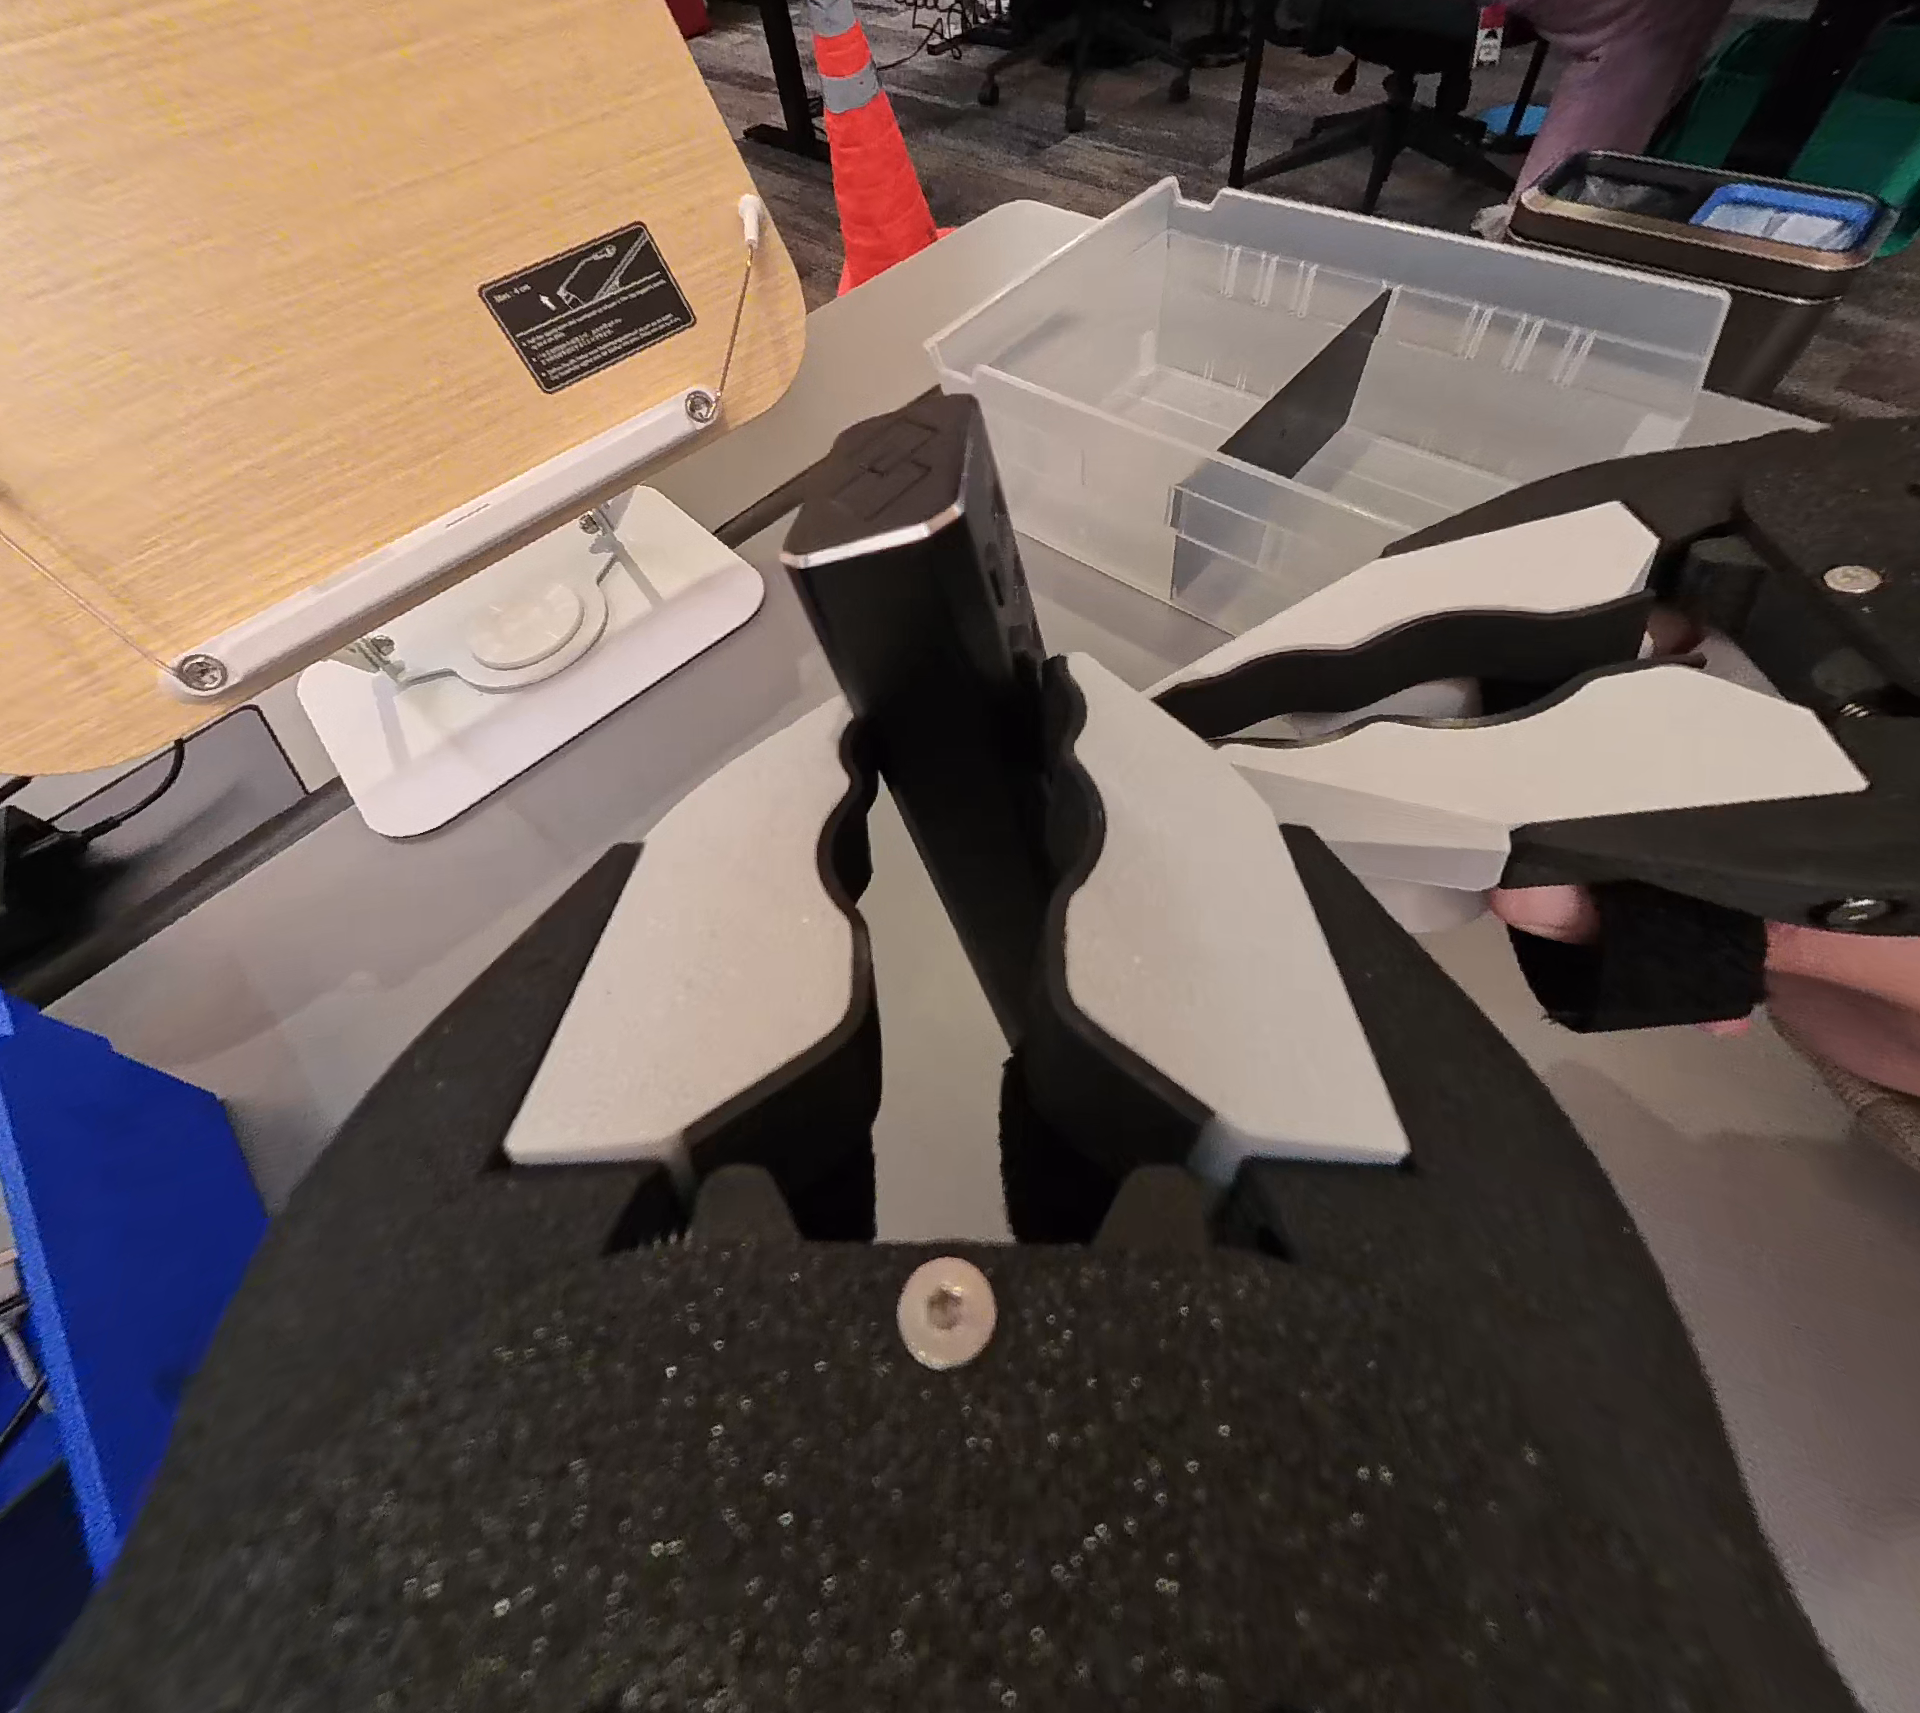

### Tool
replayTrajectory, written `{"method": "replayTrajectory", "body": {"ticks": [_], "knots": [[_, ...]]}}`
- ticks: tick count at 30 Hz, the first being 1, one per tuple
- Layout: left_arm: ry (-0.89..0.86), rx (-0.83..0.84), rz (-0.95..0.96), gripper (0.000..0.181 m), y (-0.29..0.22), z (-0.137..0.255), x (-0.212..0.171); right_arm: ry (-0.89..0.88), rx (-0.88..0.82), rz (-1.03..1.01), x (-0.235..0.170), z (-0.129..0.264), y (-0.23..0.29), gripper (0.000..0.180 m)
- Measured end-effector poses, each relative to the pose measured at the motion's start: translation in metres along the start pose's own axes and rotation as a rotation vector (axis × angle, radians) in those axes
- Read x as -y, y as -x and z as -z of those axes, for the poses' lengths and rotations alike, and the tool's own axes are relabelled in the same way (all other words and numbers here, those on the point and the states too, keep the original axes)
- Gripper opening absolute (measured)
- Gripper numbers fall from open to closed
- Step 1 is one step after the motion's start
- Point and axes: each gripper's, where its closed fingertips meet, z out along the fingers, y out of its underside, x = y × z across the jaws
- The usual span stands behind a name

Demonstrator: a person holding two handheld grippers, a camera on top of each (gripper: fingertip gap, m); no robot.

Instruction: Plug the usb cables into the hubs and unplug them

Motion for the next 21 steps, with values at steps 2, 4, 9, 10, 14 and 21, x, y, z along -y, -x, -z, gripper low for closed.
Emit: {"method": "replayTrajectory", "body": {"ticks": [2, 4, 9, 10, 14, 21], "knots": [[-0.011, -0.005, 0.025, 0.031, 0.0, -0.001, 0.0, 0.003, 0.005, -0.019, -0.001, -0.003, -0.001, 0.014], [-0.03, -0.057, 0.045, 0.029, -0.004, -0.003, 0.0, 0.011, -0.009, -0.01, -0.003, -0.004, -0.004, 0.014], [-0.112, -0.186, 0.114, 0.045, -0.008, 0.004, -0.004, 0.018, -0.042, -0.032, -0.002, 0.003, -0.025, 0.014], [-0.089, -0.197, 0.085, 0.047, -0.011, 0.001, -0.01, 0.005, -0.035, -0.062, 0.0, 0.004, -0.029, 0.014], [-0.023, -0.166, 0.015, 0.05, -0.021, -0.022, -0.032, -0.014, -0.003, -0.075, 0.003, 0.005, -0.023, 0.014], [-0.034, -0.002, -0.007, 0.029, -0.007, -0.025, -0.035, -0.084, -0.031, -0.007, 0.012, 0.004, -0.004, 0.014]]}}
